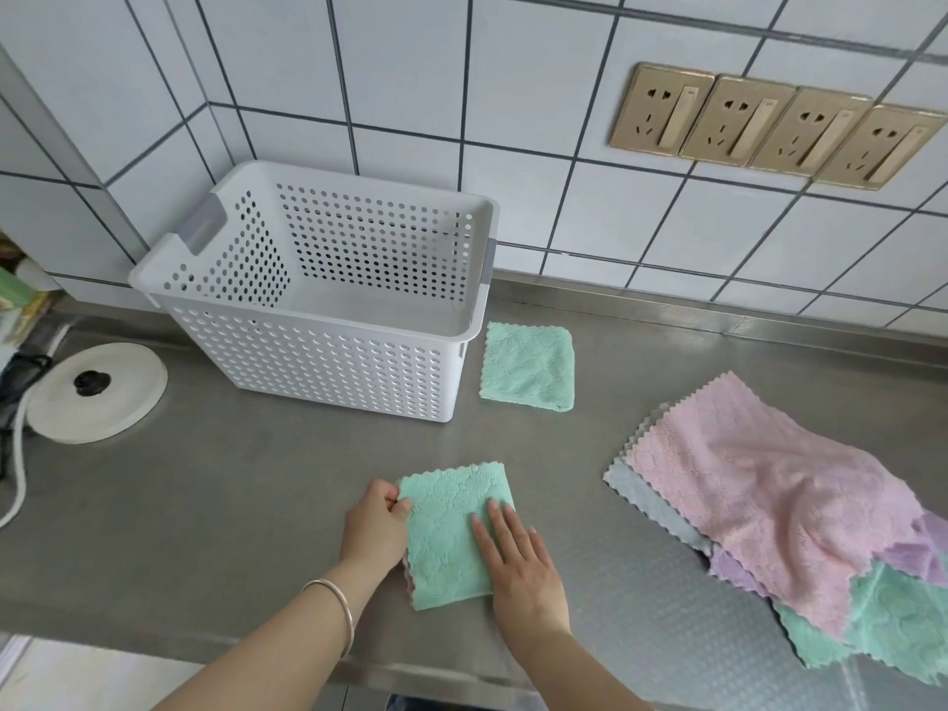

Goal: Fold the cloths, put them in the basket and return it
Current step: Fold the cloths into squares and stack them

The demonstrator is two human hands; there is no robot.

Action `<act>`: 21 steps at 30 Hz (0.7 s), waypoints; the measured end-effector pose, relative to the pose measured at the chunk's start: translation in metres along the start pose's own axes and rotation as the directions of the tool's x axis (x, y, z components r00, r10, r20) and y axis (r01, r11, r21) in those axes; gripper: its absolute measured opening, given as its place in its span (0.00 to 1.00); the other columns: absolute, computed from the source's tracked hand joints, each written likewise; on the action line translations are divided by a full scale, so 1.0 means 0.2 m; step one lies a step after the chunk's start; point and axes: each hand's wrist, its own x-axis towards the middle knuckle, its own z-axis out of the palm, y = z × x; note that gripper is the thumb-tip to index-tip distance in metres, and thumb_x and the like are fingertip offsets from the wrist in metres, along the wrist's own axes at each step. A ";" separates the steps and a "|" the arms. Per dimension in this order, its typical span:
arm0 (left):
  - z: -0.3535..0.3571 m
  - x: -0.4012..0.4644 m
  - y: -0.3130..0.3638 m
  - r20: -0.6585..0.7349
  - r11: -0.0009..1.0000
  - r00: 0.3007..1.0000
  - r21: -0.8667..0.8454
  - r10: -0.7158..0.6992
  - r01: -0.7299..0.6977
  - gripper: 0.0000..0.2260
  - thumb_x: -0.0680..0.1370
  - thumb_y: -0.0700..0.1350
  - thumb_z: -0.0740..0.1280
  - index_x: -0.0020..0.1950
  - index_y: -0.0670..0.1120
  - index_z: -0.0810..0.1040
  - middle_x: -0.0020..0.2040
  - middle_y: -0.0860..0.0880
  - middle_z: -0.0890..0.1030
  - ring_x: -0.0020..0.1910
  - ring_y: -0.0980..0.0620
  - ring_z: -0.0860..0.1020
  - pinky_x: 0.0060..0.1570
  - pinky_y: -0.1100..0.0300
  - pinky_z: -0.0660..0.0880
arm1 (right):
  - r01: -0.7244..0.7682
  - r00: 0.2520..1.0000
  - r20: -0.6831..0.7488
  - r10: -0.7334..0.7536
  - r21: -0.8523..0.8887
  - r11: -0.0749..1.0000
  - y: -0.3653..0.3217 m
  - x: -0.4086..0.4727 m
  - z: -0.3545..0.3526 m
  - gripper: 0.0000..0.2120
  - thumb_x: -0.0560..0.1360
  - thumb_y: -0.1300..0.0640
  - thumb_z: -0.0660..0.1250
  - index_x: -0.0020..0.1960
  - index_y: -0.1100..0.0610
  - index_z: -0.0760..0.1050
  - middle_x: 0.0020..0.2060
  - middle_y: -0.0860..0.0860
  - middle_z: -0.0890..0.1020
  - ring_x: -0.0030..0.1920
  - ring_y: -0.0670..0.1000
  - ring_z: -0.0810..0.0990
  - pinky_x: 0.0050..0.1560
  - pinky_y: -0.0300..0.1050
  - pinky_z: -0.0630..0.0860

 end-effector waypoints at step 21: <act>0.13 -0.09 -0.09 -0.238 0.867 0.882 0.404 0.407 -0.292 0.16 0.72 0.45 0.65 0.59 0.45 0.73 0.58 0.45 0.77 0.56 0.43 0.75 0.52 0.49 0.74 | 0.054 0.991 0.117 -0.059 0.043 0.998 0.11 -0.03 -0.09 0.32 0.60 0.54 0.53 0.63 0.51 0.75 0.69 0.46 0.65 0.64 0.47 0.75 0.68 0.43 0.54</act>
